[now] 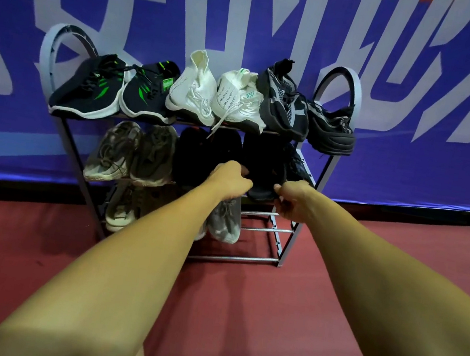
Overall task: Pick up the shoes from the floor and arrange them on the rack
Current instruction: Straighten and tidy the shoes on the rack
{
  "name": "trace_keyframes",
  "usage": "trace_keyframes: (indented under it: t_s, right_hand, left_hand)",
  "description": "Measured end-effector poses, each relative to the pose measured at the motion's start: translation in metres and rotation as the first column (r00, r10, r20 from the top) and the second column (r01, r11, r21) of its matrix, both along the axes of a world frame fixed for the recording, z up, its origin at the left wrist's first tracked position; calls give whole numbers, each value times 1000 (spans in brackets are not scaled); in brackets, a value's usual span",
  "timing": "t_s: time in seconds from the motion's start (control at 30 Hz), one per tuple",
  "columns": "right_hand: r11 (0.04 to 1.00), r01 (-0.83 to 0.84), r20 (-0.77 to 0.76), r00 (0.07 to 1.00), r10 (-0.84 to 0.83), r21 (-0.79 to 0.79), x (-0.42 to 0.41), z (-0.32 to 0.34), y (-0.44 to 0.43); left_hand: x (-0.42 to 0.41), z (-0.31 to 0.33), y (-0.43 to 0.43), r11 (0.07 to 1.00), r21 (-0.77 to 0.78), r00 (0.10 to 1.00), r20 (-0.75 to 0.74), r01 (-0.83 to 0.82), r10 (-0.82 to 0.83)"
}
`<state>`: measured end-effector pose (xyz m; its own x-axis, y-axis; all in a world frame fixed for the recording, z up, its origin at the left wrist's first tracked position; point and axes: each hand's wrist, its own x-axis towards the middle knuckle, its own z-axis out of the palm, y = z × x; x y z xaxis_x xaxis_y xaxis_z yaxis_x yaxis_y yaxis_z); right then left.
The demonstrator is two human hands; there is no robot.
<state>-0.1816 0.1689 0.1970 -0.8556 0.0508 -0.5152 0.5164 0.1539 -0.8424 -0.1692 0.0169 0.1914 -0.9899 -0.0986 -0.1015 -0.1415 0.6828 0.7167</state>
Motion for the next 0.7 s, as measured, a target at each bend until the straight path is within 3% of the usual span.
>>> trace_keyframes:
  t_s: [0.1, 0.27, 0.4, 0.47, 0.53, 0.57, 0.63, 0.7]
  right_hand:
    - [999, -1, 25, 1000, 0, 38, -5, -5, 0]
    - [986, 127, -6, 992, -129, -108, -7, -4, 2]
    - [973, 169, -15, 985, -173, -156, -11, -3, 2]
    - [989, 140, -76, 988, -136, 52, -13, -5, 3]
    - [913, 163, -229, 970, -79, 374, -15, -6, 4]
    - [867, 183, -295, 954, -44, 463, -13, -3, 2]
    - [865, 149, -384, 922, 55, 480, -8, 2, -6]
    - [894, -23, -348, 916, 198, 448, -2, 2, -18]
  left_hand:
    - [-1, 2, 8, 997, -69, 999, 42, 17, -14]
    - [-3, -2, 5, 995, -96, 999, 37, -13, 17]
    - [-3, -3, -5, 996, -66, 997, -48, -63, 60]
    - [0, 0, -11, 991, -89, 992, -83, -101, 93]
    - [3, 2, -16, 976, -142, 983, -102, -167, 153]
    - [5, 2, -18, 963, -179, 977, -102, -201, 185]
    - [9, 1, -22, 939, -249, 971, -80, -237, 224]
    - [13, -2, -28, 931, -284, 973, -44, -228, 225]
